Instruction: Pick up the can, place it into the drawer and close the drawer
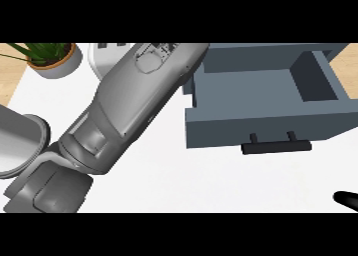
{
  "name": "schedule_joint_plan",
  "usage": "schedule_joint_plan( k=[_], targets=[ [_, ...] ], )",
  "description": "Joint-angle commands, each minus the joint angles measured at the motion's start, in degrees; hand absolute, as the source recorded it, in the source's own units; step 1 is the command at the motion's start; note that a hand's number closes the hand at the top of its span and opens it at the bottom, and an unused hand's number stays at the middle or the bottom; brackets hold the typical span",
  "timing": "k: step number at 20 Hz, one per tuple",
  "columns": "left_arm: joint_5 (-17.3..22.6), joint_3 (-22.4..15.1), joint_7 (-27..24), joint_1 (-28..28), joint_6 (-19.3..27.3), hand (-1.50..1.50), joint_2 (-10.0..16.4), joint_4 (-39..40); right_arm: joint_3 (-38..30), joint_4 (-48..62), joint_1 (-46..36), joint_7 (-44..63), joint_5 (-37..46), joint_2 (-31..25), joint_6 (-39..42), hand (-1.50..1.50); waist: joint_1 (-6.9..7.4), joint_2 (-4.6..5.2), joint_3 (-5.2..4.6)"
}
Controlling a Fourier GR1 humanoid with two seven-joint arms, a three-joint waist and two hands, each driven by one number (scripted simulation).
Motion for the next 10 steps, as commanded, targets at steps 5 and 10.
schedule_joint_plan(
  k=[5, 10],
  targets=[
    [2.95, -4.44, -1.29, -5.46, 3.12, 1.5, -0.01, 7.34, -1.04, 0.07, -2.46, 1.65, -0.64, -1.37, -0.73, -1.5, -0.81, 0.14, 0.03],
    [4.95, -4.69, -5.01, -5.77, 8.16, -1.5, -0.01, 10.96, 0.78, 0.58, -4.33, 3.0, 0.26, -2.51, -0.01, -1.5, -2.51, 0.77, 0.07]
  ],
)
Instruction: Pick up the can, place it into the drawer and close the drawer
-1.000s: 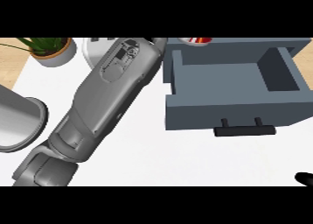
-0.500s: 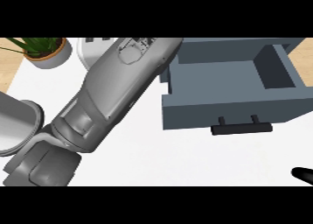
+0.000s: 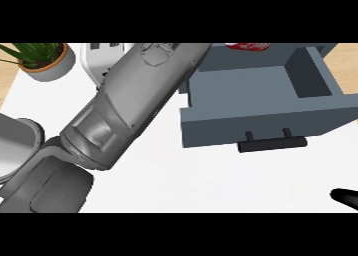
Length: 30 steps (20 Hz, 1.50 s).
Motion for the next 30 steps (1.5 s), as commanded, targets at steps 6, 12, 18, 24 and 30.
schedule_joint_plan(
  k=[6, 12, 18, 24, 30],
  targets=[
    [3.41, -1.87, -2.07, -2.26, 5.44, -1.5, -0.01, 4.36, 0.28, 0.52, -2.23, -1.22, 1.81, -3.26, 1.8, -1.5, -1.54, 0.5, 0.06],
    [6.93, -1.37, -4.86, -1.12, 5.7, -1.5, -0.01, 3.75, 4.11, -1.2, -5.16, -1.9, 7.46, -5.19, 2.21, -1.5, -1.42, 0.59, -0.02],
    [9.37, -0.61, -5.42, -2.75, 5.34, -1.5, -0.01, 4.2, 6.09, 6.74, -10.3, -7.44, 16.25, -11.69, 5.06, -1.5, -0.09, 1.01, -0.01],
    [10.88, 0.24, -5.71, -4.59, 5.73, -1.5, -0.01, 4.56, 13.99, 12.1, -10.76, -11.54, 31.58, -11.51, 1.48, -1.5, 1.99, 0.24, -0.06],
    [10.0, -0.51, -7.01, -4.29, 5.06, -1.5, -0.01, 6.32, 19.06, 24.68, -15.63, -16.41, 40.68, -12.14, -1.1, -1.5, 3.45, 0.01, -0.07]
  ],
)
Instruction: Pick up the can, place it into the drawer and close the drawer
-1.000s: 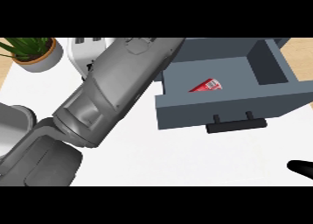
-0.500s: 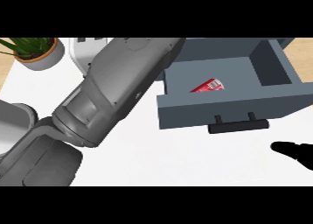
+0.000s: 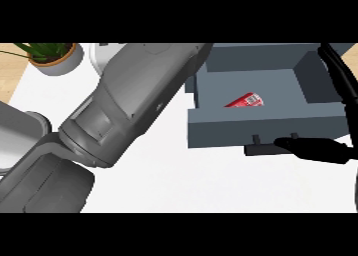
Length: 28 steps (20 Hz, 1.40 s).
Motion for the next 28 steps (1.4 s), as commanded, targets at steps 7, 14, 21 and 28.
schedule_joint_plan(
  k=[7, 14, 21, 28],
  targets=[
    [-0.14, 0.93, -1.39, 1.94, -3.72, -1.5, 0.76, 0.72, 7.78, 22.68, -9.93, -3.65, 18.39, 1.67, -8.46, -1.5, 2.75, -0.47, -0.08],
    [-1.3, 1.08, 1.17, 1.97, -3.02, -1.5, 2.82, -1.88, 9.35, 42.32, -16.73, -6.8, 25.86, 8.44, -20.61, -1.5, 4.42, -0.96, -0.08],
    [-3.11, 0.39, 3.91, 5.28, -3.47, -1.5, 6.07, -5.39, 4.55, 58.58, -27.29, -8.39, 28.78, 9.22, -29.24, -1.5, 4.84, -1.25, -0.1],
    [-3.29, -0.08, 5.08, 11.11, -6.64, -1.5, 9.4, -11.05, -0.08, 73.16, -37.89, -7.93, 30.81, 9.12, -38.1, -1.5, 7.77, -1.09, -0.12]
  ],
)
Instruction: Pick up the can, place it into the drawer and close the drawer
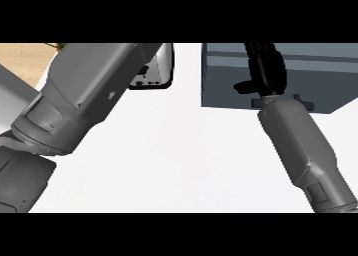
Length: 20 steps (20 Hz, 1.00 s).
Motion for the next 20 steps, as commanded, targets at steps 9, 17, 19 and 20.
schedule_joint_plan(
  k=[9, 17, 19, 20],
  targets=[
    [-1.36, -1.97, 5.74, 8.24, -0.7, -1.5, 4.34, -12.52, -4.64, 18.71, -15.29, -0.92, 2.04, -1.11, -7.44, -1.5, 2.36, -0.27, -0.03],
    [-1.21, -1.75, 6.95, 11.16, -3.57, -1.5, 7.94, -17.26, -7.35, 22.74, -22.1, -0.29, 0.8, 0.29, -8.52, -1.5, 3.54, 0.56, -0.01],
    [-1.52, -1.91, 7.7, 11.26, -3.34, -1.5, 8.75, -18.32, -9.55, 22.44, -23.32, -3.89, -1.96, -1.22, -6.39, -1.5, 3.4, 0.64, 0.08],
    [-1.08, -2.7, 8.19, 13.7, -3.52, -1.5, 7.67, -20.61, -10.63, 22.56, -20.66, -5.84, -3.42, -0.3, -7.78, -1.5, 4.7, 0.37, 0.12]
  ],
)
